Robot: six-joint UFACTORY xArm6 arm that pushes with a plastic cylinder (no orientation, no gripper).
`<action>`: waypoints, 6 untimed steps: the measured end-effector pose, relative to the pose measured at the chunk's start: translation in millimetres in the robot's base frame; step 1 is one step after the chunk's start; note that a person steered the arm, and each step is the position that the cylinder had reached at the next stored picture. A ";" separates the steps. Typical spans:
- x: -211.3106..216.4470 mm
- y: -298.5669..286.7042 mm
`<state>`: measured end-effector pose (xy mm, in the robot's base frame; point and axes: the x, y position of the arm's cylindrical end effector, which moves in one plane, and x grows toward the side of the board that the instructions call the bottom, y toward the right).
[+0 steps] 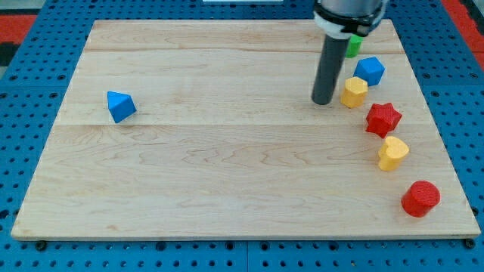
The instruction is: Nudge the blue triangle a bit left
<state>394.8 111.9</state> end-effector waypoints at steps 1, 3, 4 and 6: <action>-11.7 -0.9; 8.4 19.3; 8.4 4.0; 8.3 -106.0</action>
